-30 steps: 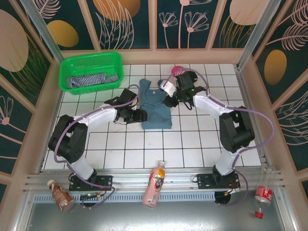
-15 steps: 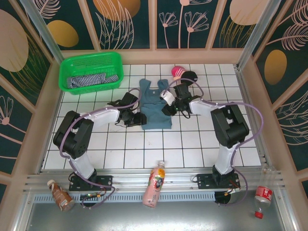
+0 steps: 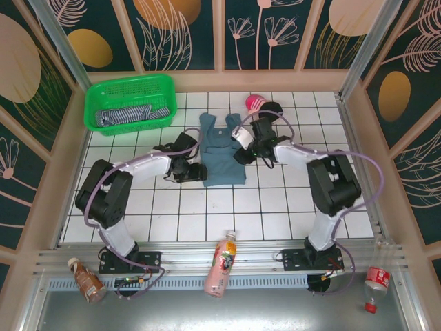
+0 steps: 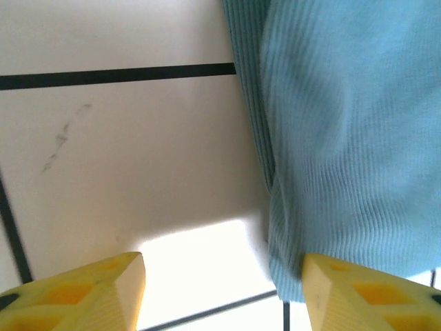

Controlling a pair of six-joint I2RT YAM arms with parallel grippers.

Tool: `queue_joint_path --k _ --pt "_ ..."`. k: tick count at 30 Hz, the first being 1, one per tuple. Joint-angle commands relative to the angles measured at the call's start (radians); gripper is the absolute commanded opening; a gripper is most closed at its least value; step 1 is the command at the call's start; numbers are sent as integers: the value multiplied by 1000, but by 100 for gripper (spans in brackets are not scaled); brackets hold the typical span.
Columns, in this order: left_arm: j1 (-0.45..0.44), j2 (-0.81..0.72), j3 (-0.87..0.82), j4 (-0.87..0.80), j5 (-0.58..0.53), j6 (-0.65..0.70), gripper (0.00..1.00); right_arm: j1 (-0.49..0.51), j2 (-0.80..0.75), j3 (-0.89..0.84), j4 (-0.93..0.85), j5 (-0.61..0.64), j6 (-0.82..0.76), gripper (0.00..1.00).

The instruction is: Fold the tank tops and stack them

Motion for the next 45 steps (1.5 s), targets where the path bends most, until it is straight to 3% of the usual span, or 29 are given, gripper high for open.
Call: queue_joint_path --k 1,3,5,9,18,26,32,38,45 --pt "17 -87 27 -76 -15 4 66 59 -160 -116 51 -65 -66 53" --pt "38 -105 27 -94 -23 12 68 99 -225 -211 96 -63 -105 57" --pt "55 -116 30 -101 -22 21 70 146 -262 -299 129 -33 -168 67" --pt "84 -125 31 -100 -18 35 73 227 -269 -379 203 14 -256 69" --pt "99 -130 21 -98 -12 36 74 289 -129 -330 330 155 -404 69" --pt "106 -135 -6 -92 -11 50 74 279 -37 -302 310 210 -446 67" --pt "107 -145 -25 -92 -19 54 74 280 0 -254 269 203 -414 50" --pt "110 -160 -26 -119 -43 69 75 283 -30 -242 205 161 -379 22" --pt "115 -203 -15 -148 -61 76 75 320 -180 -246 -40 13 -218 15"
